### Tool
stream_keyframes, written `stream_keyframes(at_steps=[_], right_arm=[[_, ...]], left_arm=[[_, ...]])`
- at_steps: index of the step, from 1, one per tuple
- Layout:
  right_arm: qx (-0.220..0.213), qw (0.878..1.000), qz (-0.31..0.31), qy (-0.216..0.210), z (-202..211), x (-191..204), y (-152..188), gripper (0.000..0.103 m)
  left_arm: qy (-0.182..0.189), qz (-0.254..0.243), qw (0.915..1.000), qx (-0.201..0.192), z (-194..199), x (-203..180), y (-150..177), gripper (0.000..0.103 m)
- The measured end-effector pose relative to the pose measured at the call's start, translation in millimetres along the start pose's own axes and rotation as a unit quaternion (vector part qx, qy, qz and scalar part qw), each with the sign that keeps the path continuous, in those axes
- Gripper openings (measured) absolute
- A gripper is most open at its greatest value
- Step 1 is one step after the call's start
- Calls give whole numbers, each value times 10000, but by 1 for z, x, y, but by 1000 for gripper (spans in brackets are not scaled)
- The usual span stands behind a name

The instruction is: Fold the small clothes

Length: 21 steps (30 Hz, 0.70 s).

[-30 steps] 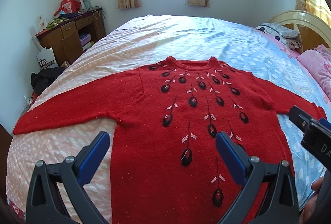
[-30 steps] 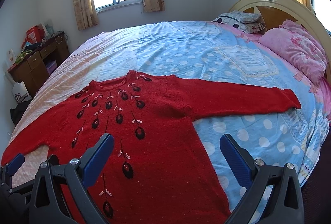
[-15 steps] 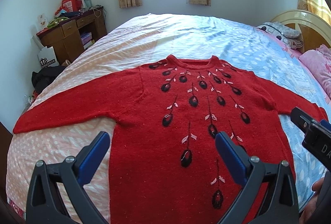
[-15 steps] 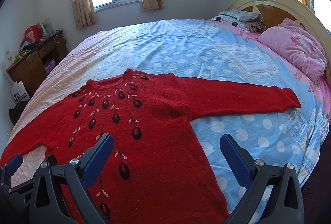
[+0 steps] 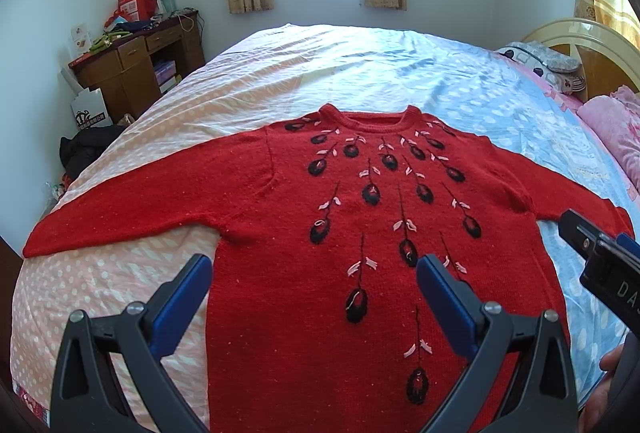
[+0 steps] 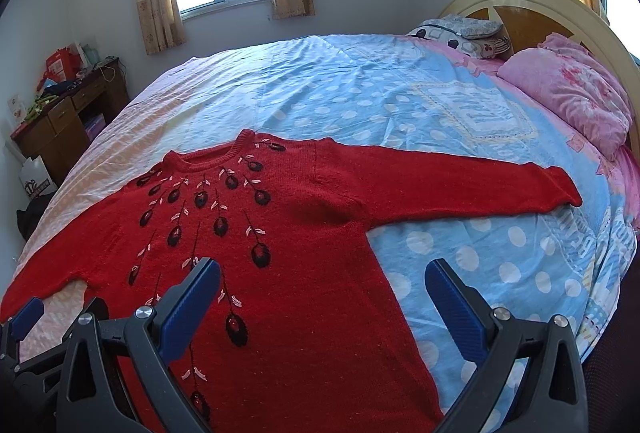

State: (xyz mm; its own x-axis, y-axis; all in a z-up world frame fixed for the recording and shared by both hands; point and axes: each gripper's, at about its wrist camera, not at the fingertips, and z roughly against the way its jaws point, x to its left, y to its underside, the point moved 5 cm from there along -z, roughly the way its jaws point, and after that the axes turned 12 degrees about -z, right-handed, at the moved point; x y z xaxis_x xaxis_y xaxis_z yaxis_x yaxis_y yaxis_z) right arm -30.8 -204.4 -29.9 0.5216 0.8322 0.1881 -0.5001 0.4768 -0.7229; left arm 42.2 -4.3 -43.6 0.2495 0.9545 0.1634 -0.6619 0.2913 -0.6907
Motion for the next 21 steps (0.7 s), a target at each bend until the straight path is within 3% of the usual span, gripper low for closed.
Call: stream_keyframes(at_steps=[21], right_arm=[[6, 10000, -25, 17, -3, -6, -1, 102]], left_arm=[[-2, -51, 10000, -39, 0, -4, -1, 103]])
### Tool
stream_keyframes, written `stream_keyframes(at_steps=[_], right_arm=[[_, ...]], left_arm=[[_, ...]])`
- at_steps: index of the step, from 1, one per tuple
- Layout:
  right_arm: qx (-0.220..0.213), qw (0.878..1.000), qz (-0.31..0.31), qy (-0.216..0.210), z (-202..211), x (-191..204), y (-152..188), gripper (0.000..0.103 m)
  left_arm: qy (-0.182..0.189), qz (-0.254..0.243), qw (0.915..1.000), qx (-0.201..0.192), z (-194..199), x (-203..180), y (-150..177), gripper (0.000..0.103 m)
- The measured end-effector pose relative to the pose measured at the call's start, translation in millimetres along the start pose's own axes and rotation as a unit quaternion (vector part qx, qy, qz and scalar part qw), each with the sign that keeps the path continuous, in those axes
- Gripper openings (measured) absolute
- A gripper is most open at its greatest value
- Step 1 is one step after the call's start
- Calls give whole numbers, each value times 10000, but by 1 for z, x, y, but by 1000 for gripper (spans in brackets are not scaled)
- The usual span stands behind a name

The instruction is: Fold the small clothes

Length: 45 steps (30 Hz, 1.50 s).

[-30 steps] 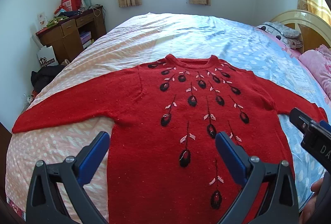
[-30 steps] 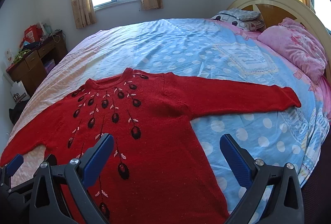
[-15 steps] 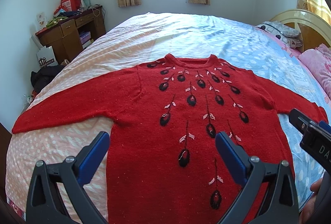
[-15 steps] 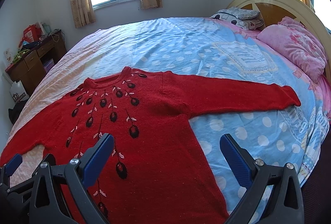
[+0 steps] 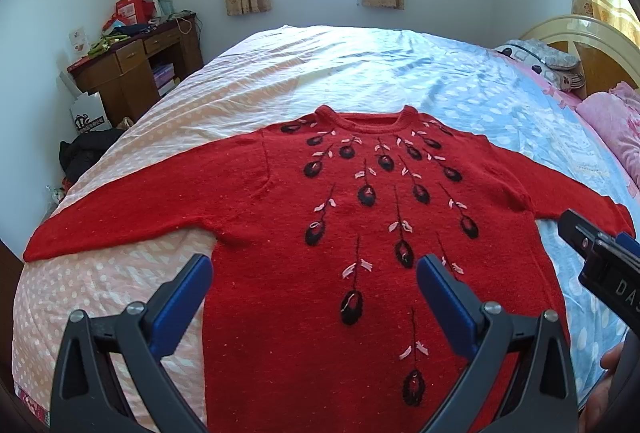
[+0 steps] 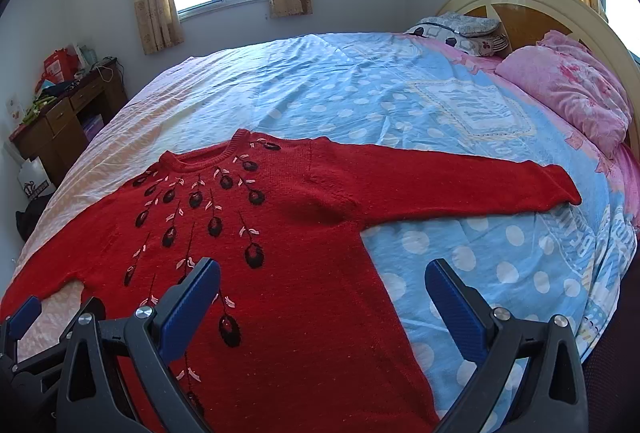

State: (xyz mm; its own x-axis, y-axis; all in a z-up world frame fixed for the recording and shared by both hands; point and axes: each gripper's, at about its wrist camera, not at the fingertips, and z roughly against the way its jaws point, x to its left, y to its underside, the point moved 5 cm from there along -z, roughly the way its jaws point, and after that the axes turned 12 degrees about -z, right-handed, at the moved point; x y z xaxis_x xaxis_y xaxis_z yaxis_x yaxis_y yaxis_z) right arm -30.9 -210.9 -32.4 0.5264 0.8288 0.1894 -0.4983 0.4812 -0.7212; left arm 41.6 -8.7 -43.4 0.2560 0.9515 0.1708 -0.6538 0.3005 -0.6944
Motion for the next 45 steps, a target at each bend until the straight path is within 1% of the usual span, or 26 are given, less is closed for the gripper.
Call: stream_keyframes(at_steps=[7, 10, 12, 13, 14, 15, 17, 20, 22, 24, 26, 28, 29, 31, 32, 33, 34, 35, 37, 38, 39, 41, 43, 45], right_arm=[[-26, 9999, -54, 106, -7, -12, -8, 102], [-185, 9997, -29, 145, -9, -22, -15, 102], [-320, 9995, 7, 87, -11, -35, -24, 102], [-403, 9991, -7, 128, -13, -45, -30, 102], [-500, 9985, -49, 229, -16, -58, -37, 102], [-588, 9972, -157, 428, -21, -80, -47, 102], [-643, 9949, -365, 690, -29, -113, -62, 102], [-636, 9865, -891, 1217, -47, -186, -88, 101], [-686, 9755, -1234, 1686, -59, -238, -103, 97], [-667, 9613, -1527, 2196, -69, -287, -114, 83], [-516, 9507, -1881, 2409, -79, -328, -121, 80], [-306, 9442, -2204, 2430, -93, -359, -121, 80], [-246, 9433, -2253, 2425, -99, -366, -119, 80], [-156, 9474, -2149, 2368, -112, -371, -118, 79], [-80, 9500, -2054, 2351, -118, -370, -116, 71], [41, 9524, -1973, 2325, -125, -367, -112, 56], [91, 9547, -1976, 2223, -128, -366, -110, 48], [16, 9553, -2003, 2177, -128, -364, -110, 44], [-39, 9551, -1914, 2261, -126, -360, -111, 35], [-74, 9543, -1867, 2332, -124, -359, -113, 21], [-135, 9531, -1842, 2399, -120, -359, -115, 15], [-351, 9527, -1913, 2335, -110, -355, -121, 12], [-609, 9550, -1863, 2225, -93, -340, -129, 12], [-779, 9613, -1758, 1974, -80, -319, -139, 12]], left_arm=[[-17, -27, 10000, -26, -1, -3, -2, 103], [-109, -117, 9999, -28, -4, -5, -7, 103], [-150, -155, 9998, -46, -5, -5, -10, 103], [-173, -162, 9997, -54, -6, -5, -10, 103], [-202, -152, 9997, -73, -8, -3, -10, 103], [-229, -133, 9996, -89, -10, -1, -11, 103], [-298, -94, 9994, -111, -14, 4, -10, 103], [-471, -50, 9988, -89, -24, 11, -9, 103], [-516, -22, 9987, 17, -32, 12, -9, 103], [-525, -2, 9985, 134, -41, 10, -9, 103], [-518, 6, 9984, 228, -48, 7, -7, 103], [-432, 38, 9984, 357, -56, 3, -5, 103], [-391, 43, 9984, 407, -59, 0, -4, 103], [-332, 21, 9982, 502, -64, -6, -2, 103], [-331, -8, 9980, 535, -66, -9, -1, 103], [-335, -38, 9979, 550, -68, -11, 0, 103], [-339, -73, 9978, 569, -69, -13, 0, 103], [-341, -101, 9977, 583, -71, -14, 1, 103], [-346, -151, 9974, 609, -72, -16, 2, 103], [-333, -154, 9974, 613, -72, -16, 2, 103], [-302, -153, 9975, 613, -72, -16, 3, 103], [-273, -137, 9978, 582, -70, -14, 3, 103], [-279, -87, 9982, 521, -67, -9, 2, 103], [-256, -2, 9985, 478, -65, -3, 2, 103]])
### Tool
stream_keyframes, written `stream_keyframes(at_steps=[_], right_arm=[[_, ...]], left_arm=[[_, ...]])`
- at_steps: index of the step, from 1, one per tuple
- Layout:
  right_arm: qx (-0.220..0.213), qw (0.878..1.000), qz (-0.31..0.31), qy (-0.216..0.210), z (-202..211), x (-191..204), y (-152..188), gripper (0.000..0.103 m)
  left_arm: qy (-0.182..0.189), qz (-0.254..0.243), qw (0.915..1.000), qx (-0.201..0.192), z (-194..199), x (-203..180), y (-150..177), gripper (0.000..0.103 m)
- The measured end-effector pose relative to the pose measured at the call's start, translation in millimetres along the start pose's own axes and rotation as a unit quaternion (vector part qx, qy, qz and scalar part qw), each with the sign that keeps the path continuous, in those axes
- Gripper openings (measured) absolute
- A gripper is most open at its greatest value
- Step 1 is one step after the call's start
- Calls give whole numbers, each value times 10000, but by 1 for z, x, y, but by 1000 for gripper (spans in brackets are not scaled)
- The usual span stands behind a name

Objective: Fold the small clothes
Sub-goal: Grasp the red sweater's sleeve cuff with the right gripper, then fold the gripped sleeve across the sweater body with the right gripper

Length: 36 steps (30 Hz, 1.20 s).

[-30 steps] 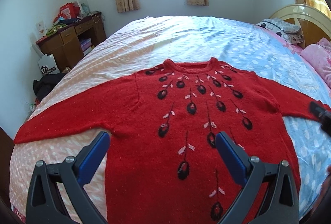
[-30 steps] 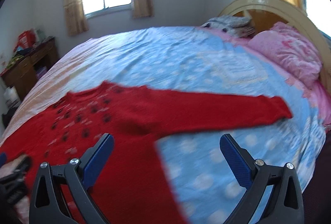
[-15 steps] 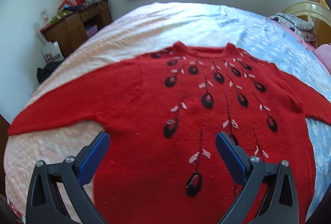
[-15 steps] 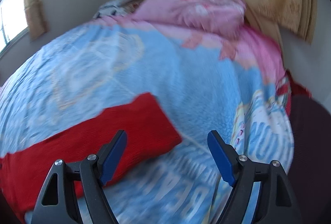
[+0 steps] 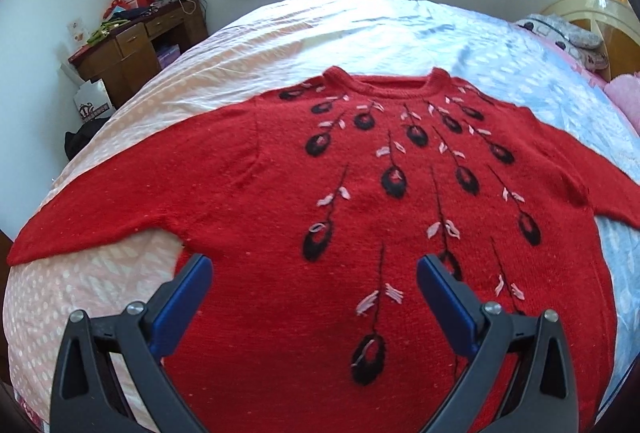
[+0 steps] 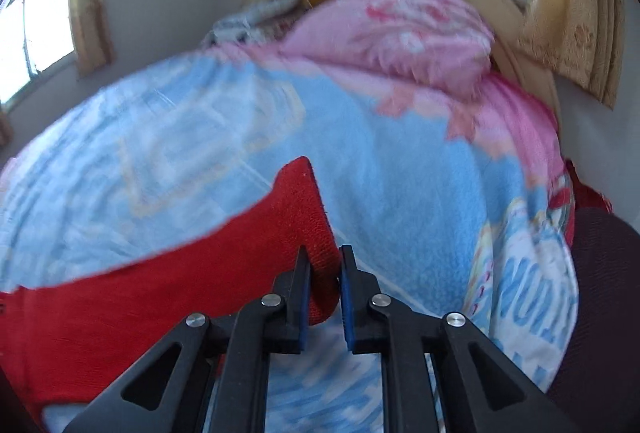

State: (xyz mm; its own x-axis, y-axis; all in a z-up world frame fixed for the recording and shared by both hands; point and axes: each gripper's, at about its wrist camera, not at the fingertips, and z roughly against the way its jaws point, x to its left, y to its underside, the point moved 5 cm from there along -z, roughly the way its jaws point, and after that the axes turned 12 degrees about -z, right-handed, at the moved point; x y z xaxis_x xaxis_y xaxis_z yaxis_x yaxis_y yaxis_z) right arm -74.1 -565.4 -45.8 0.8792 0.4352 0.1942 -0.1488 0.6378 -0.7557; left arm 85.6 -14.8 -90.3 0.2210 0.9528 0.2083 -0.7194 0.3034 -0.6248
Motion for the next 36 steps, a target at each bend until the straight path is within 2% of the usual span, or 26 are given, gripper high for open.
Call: stream_keyframes(at_steps=[5, 8, 13, 18, 25, 29, 36], right_arm=[[-10, 9962, 312, -808, 55, 63, 1, 12], [51, 9895, 493, -1355, 90, 111, 17, 12], [304, 9698, 939, -2231, 136, 199, 65, 12], [585, 9464, 1497, -2802, 164, 283, 132, 12], [1043, 9116, 2194, -3316, 191, 365, 232, 12], [1221, 8939, 2535, -3489, 202, 391, 281, 12], [1524, 8529, 3230, -3807, 220, 426, 363, 12]], left_arm=[[62, 258, 9996, -81, 5, 19, 1, 103], [102, 457, 9988, -143, 7, 33, 1, 103], [-54, 591, 9979, -259, 12, 60, 4, 103], [-141, 846, 9957, -340, 15, 91, 11, 103], [-506, 1043, 9925, -389, 14, 133, 22, 103], [-626, 1172, 9905, -354, 8, 153, 30, 103], [-905, 1313, 9868, -283, -2, 182, 42, 103]])
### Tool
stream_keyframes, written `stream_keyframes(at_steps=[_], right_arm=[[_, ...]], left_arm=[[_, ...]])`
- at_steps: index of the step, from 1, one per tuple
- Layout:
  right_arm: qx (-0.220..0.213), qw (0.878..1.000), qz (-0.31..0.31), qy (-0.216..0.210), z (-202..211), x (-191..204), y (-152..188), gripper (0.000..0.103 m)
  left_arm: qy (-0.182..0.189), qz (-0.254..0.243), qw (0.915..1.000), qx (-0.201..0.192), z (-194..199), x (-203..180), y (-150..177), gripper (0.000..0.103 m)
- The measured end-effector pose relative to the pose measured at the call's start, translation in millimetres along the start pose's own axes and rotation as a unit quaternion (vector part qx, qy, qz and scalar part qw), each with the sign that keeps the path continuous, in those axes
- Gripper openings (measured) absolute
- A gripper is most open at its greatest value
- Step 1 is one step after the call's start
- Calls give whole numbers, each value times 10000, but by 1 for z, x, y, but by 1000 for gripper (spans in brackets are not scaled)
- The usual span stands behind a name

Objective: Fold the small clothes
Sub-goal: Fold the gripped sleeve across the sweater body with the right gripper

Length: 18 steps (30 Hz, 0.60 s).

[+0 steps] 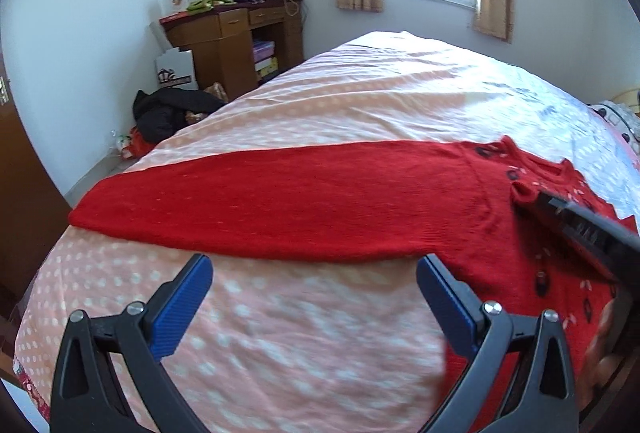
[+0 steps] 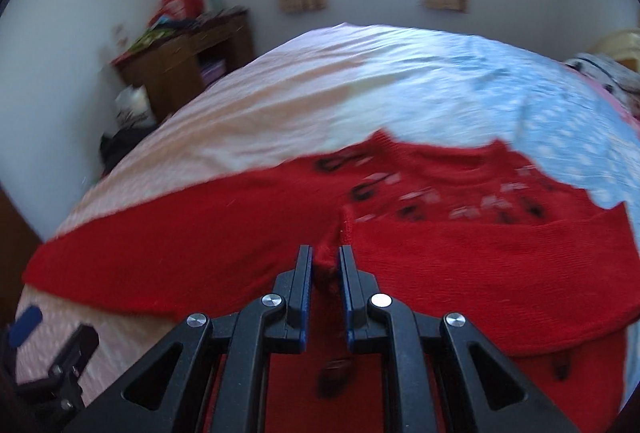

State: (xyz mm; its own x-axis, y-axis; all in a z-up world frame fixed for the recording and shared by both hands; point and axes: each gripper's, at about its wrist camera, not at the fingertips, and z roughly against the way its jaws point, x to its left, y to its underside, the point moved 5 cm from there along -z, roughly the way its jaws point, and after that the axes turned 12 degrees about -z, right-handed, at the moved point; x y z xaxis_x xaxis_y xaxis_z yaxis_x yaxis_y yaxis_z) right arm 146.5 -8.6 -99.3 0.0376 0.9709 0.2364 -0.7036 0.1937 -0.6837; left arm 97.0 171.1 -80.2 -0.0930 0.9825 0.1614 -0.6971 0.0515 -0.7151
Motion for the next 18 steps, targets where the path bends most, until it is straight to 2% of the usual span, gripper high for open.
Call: stream_keyframes(at_steps=[4, 9, 12, 13, 14, 15, 16, 18], right_arm=[[256, 9983, 113, -513, -17, 25, 19, 12], [488, 9944, 156, -926, -21, 45, 31, 12], [114, 9967, -57, -796, 1, 28, 25, 14], [-55, 9968, -211, -765, 10, 16, 21, 18], [-230, 9966, -357, -704, 18, 5, 17, 36], [-425, 9964, -482, -561, 25, -8, 14, 59], [-520, 9963, -524, -438, 28, -16, 10, 66], [-334, 9979, -418, -364, 22, -23, 8, 68]], left_arm=[[-68, 173, 9998, 55, -7, 16, 4, 103], [-169, 353, 9991, 133, -12, 34, 10, 103], [-200, 407, 9989, 110, -11, 42, 13, 103], [-209, 425, 9988, 97, -11, 44, 13, 103], [-204, 444, 9988, 81, -10, 45, 14, 103], [-177, 481, 9987, 78, -11, 46, 15, 103], [-154, 507, 9986, 89, -12, 46, 15, 103], [-109, 543, 9984, 133, -15, 46, 17, 103]])
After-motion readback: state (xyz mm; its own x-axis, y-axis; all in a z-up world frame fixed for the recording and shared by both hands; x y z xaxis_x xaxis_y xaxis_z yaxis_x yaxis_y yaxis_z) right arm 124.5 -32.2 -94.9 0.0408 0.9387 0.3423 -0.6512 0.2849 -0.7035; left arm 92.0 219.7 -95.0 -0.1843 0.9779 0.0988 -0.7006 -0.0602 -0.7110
